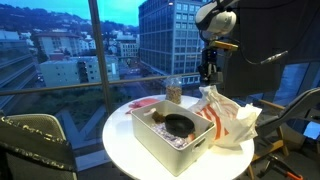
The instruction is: Transfer two items from the organization bin to the plastic
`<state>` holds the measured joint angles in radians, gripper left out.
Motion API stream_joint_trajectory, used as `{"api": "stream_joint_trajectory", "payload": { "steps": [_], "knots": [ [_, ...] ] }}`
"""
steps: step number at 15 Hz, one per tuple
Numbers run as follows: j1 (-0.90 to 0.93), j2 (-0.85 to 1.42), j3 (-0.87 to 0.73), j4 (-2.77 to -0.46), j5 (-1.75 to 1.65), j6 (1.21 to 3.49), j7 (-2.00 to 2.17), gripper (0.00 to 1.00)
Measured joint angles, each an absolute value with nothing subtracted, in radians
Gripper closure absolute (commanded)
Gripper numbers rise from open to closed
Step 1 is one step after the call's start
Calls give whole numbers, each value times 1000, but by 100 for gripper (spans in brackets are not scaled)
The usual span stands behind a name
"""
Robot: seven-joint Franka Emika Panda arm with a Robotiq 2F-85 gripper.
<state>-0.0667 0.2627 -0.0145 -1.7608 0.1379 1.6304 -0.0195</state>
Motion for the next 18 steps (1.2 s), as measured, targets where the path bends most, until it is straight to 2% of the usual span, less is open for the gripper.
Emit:
{"api": "stream_joint_trajectory", "payload": {
  "steps": [4, 9, 10, 11, 13, 17, 18],
  "knots": [
    [-111, 190, -90, -1857, 139, 1647, 83, 92],
    [-135, 201, -138, -1988, 144, 1849, 190, 90],
    [-138, 213, -142, -2008, 142, 1908, 192, 71],
    [-139, 230, -145, -2024, 142, 1964, 192, 45],
    [-141, 277, -145, -2039, 143, 2041, 192, 38],
    [-132, 337, -142, -2043, 127, 2084, 196, 6],
    [-129, 332, -143, -2046, 113, 2091, 203, 1]
  ]
}}
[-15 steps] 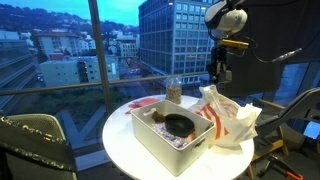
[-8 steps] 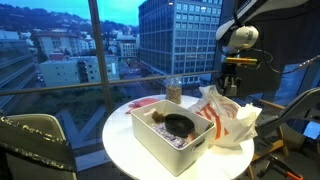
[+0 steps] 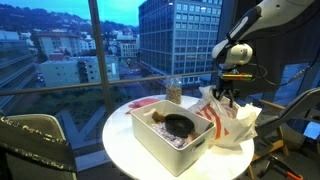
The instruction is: Transfer two items from the organization bin to the plastic
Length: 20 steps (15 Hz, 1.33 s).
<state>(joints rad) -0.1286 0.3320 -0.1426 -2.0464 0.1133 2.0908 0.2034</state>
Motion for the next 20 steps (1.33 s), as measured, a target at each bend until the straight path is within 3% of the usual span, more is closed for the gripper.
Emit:
{"api": "stream_joint_trajectory", "payload": {
  "steps": [6, 10, 20],
  "knots": [
    [-57, 146, -138, -2116, -96, 2131, 378, 0],
    [0, 49, -54, -2126, -88, 2151, 351, 0],
    [113, 373, 124, -1961, 56, 2181, 19, 0]
  ]
}}
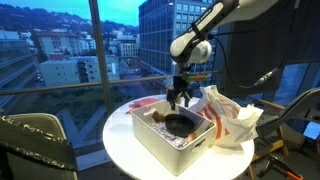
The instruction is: Transfer two items from the organization bin to the plastic
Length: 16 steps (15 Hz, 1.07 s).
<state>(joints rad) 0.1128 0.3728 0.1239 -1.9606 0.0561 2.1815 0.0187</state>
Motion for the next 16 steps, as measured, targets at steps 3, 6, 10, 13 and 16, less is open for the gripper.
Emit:
{"api": "stream_joint_trajectory", "payload": {
  "steps": [3, 6, 10, 13, 16],
  "knots": [
    [112, 508, 127, -1872, 41, 2178, -89, 0],
    [109, 620, 125, -1784, 36, 2170, -141, 0],
    [105, 734, 140, -1682, 40, 2084, -191, 0],
    [107, 794, 159, -1616, 42, 2024, -200, 0],
    [133, 798, 160, -1573, 21, 2018, -191, 0]
  ]
}}
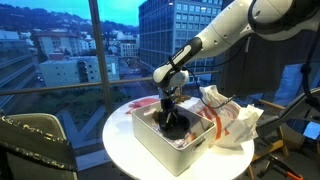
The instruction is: Transfer two items from the organization bin to the plastic
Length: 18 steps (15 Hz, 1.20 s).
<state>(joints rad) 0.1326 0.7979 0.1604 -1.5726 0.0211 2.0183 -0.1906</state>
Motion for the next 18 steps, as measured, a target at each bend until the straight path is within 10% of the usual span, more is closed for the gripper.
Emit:
{"api": "stream_joint_trajectory", "payload": {
  "steps": [16, 17, 18],
  "knots": [
    [187, 832, 128, -1497, 10, 1989, 20, 0],
    [188, 848, 128, -1492, 18, 1981, 21, 25],
    [187, 862, 127, -1485, 21, 1971, 22, 26]
  ]
}}
